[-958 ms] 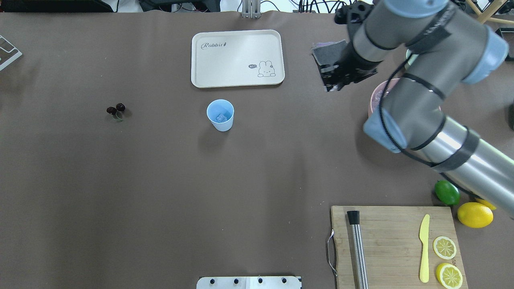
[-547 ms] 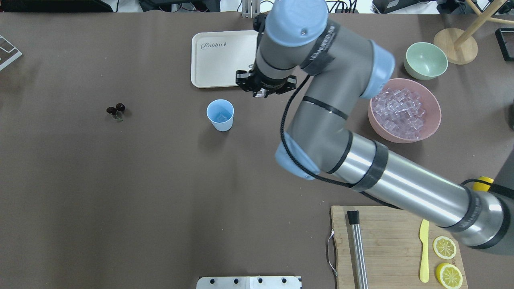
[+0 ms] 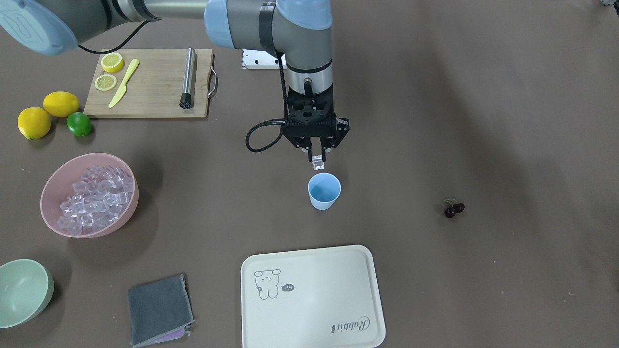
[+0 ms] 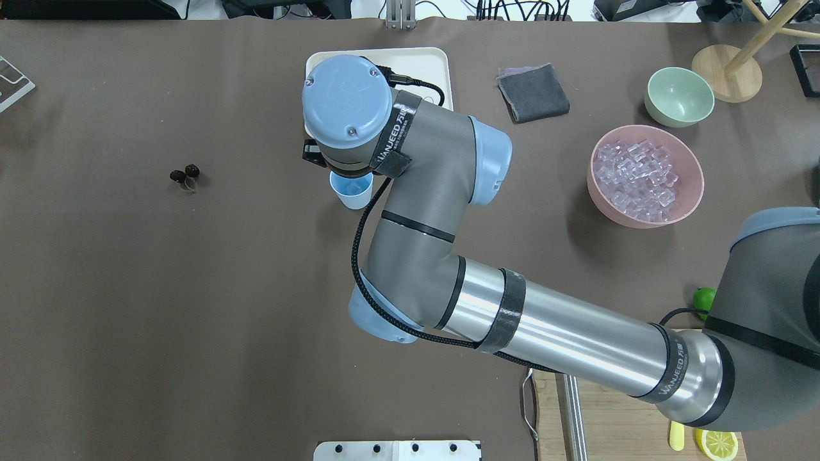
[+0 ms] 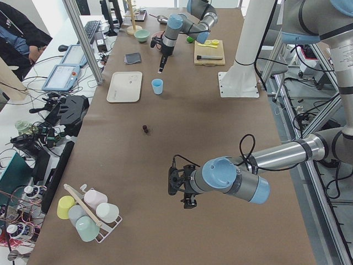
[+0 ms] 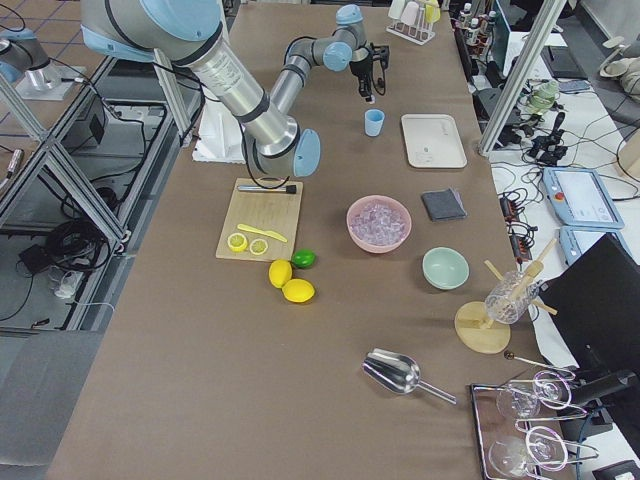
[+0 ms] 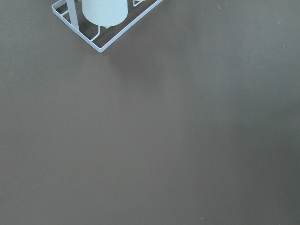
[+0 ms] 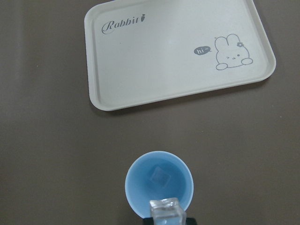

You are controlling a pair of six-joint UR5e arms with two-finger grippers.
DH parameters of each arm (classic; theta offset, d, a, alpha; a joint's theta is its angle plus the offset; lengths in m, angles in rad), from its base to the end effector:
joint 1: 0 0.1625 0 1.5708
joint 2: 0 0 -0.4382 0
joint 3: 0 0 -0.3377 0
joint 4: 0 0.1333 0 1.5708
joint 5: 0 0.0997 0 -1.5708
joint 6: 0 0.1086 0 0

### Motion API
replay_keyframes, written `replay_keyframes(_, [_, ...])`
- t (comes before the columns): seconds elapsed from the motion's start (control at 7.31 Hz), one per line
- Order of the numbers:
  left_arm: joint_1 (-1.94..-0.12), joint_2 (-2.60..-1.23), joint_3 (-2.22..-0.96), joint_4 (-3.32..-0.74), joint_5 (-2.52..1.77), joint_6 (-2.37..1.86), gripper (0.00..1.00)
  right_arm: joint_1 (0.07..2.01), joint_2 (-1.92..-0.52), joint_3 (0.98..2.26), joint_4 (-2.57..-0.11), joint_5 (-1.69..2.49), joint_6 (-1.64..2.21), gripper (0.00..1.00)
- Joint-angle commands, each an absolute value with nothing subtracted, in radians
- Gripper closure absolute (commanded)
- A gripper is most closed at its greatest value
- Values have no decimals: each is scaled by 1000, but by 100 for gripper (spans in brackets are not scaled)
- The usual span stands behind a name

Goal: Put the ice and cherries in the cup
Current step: 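Carry the ice cube with the right gripper into the light-blue cup and release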

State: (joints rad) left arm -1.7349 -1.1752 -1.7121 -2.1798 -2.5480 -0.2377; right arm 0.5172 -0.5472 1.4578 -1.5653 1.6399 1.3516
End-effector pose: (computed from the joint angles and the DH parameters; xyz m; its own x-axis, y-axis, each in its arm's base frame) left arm -0.0872 -0.2618 0.6741 0.5460 -0.0306 -0.8373 0.2899 0.9445 0.1545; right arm -0.5706 -0.4693 0.1106 0.6135 0.0994 0.7834 -0.3199 0.9383 0.1315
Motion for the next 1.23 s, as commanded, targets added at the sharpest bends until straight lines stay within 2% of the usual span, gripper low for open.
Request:
replay_keyframes(0.0, [-1735, -1175, -1712, -2180, -2548, -238, 2, 499, -528, 1367, -1443, 1570, 1358, 79])
replay_keyframes(0.27, [-1735, -1175, -1710, -2180, -2548, -238, 2, 499, -525, 1358, -1434, 1569, 1355, 77])
replay_keyframes(0.41, [-1736, -1175, -1712, -2180, -2548, -238, 2, 499, -526, 1356, -1434, 1569, 1342, 55])
replay_keyframes(0.55, [-1735, -1175, -1710, -2178, -2549, -238, 2, 499, -532, 1356, -1436, 1569, 1330, 38])
replay_keyframes(0.68, [-1735, -1175, -1710, -2178, -2549, -238, 2, 499, -538, 1358, -1436, 1572, 1328, 28])
replay_keyframes(0.82, [-1735, -1178, -1709, -2177, -2548, -238, 2, 499, -545, 1368, -1439, 1577, 1327, 24])
replay_keyframes(0.96, [-1735, -1178, -1707, -2177, -2548, -238, 2, 505, -555, 1388, -1450, 1583, 1307, 24])
replay_keyframes(1.09, [-1735, -1178, -1713, -2178, -2548, -239, 2, 508, -634, 1447, -1456, 1589, 1236, 24])
